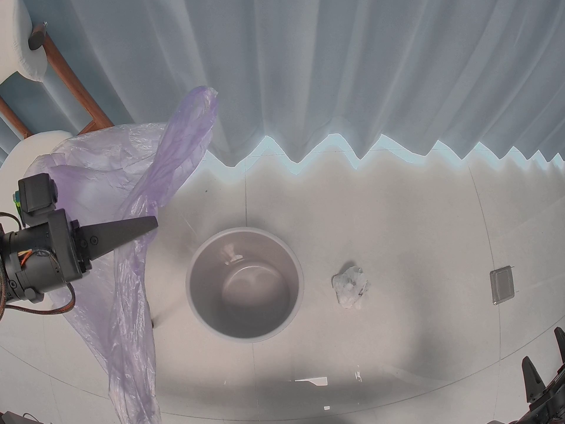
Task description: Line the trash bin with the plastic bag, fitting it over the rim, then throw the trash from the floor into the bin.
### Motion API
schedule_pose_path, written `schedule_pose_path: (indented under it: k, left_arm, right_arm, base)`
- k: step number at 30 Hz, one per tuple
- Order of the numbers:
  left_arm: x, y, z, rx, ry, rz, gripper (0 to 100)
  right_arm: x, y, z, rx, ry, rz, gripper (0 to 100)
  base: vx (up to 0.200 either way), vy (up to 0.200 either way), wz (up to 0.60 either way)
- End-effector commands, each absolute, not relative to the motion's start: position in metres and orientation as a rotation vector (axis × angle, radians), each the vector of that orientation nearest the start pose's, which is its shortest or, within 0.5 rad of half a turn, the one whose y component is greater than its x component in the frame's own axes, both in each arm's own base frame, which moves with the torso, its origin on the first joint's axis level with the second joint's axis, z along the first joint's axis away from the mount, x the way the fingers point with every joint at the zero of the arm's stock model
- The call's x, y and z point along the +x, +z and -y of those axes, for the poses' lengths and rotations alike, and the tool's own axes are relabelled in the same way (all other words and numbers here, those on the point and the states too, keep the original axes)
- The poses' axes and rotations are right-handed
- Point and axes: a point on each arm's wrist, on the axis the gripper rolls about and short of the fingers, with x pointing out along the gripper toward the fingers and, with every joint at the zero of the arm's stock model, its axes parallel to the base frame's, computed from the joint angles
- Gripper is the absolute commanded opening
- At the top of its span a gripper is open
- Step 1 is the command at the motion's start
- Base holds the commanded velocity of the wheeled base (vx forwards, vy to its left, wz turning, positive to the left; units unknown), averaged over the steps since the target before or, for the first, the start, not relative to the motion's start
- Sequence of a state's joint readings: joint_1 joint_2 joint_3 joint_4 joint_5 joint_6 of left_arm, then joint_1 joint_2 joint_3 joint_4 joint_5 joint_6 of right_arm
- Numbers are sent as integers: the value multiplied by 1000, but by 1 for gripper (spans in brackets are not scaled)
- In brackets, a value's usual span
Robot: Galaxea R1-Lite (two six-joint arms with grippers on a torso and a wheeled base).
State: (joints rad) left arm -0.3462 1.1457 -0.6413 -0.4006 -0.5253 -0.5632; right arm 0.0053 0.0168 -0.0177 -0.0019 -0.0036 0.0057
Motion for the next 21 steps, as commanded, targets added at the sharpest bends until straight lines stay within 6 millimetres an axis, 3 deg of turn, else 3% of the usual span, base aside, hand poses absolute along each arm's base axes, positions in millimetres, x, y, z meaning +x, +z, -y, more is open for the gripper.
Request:
schedule_pose_path:
  k: [1, 9, 21]
  left_arm:
    - [153, 244, 67, -537, -825, -351, 0]
    - [157, 251, 70, -640, -879, -331, 0]
    - [160, 250, 72, -653, -931, -352, 0]
  right_arm:
    - [-23, 76, 0, 5, 3, 3, 100]
    - [-23, 76, 0, 6, 3, 3, 100]
    - [-23, 76, 0, 6, 3, 3, 100]
  base:
    - [0, 0, 0]
    - [0, 0, 0]
    - [0, 0, 0]
